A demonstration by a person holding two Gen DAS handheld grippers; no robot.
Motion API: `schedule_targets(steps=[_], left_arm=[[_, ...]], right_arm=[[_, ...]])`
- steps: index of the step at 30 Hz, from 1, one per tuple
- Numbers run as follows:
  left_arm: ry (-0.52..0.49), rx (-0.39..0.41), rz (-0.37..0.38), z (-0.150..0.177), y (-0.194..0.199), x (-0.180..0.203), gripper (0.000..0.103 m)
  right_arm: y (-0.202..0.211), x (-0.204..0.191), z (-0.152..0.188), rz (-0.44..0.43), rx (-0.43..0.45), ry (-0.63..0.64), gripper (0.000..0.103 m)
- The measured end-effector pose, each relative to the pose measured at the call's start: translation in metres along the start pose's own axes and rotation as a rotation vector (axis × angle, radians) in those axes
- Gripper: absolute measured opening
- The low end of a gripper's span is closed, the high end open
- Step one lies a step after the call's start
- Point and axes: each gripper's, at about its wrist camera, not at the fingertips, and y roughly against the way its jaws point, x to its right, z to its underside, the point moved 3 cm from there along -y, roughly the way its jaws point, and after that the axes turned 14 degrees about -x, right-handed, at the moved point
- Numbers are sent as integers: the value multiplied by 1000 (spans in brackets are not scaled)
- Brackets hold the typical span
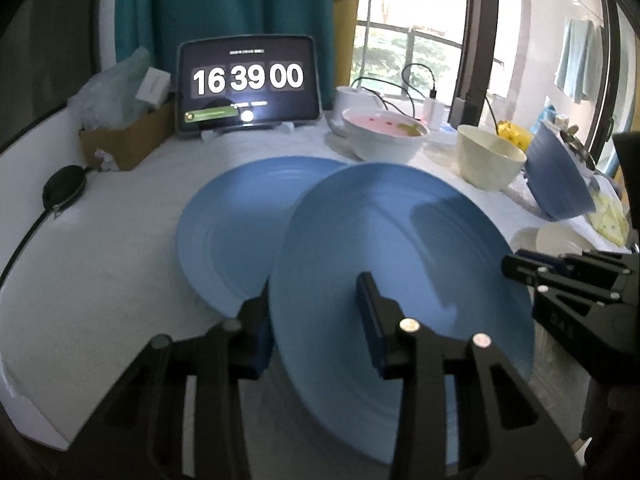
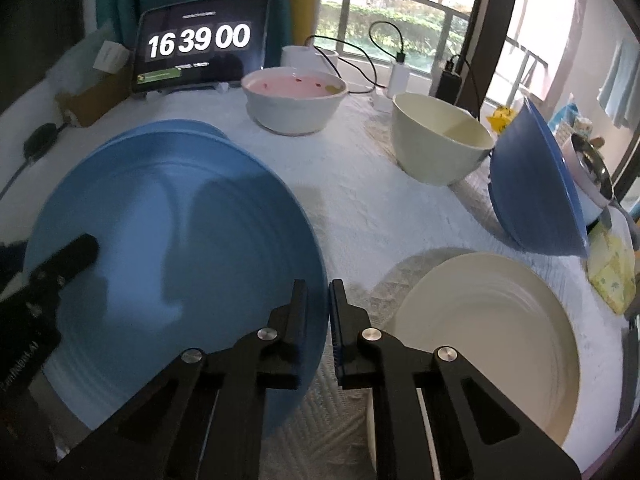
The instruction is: Organize plates and bowls
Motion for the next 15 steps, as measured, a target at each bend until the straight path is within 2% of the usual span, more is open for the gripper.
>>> schedule_targets(steps=[7,9,12,14,15], left_arm=[[-1,-6,19,1,5,-1,29],[-17,-7,24,2,7,4,27],[-30,-15,16,5,7,10,25],[-24,-22,2,6,2,9,25],[-21,-18,-10,6,2,8,20]], right_arm=[[6,4,3,-20,4,-25,6],[18,0,3,-63,42,-14,5],[38,-13,2,-69,114,45,5],[40,-19,2,-59,121,60,5],[39,-19,3,-62,116,54,5]])
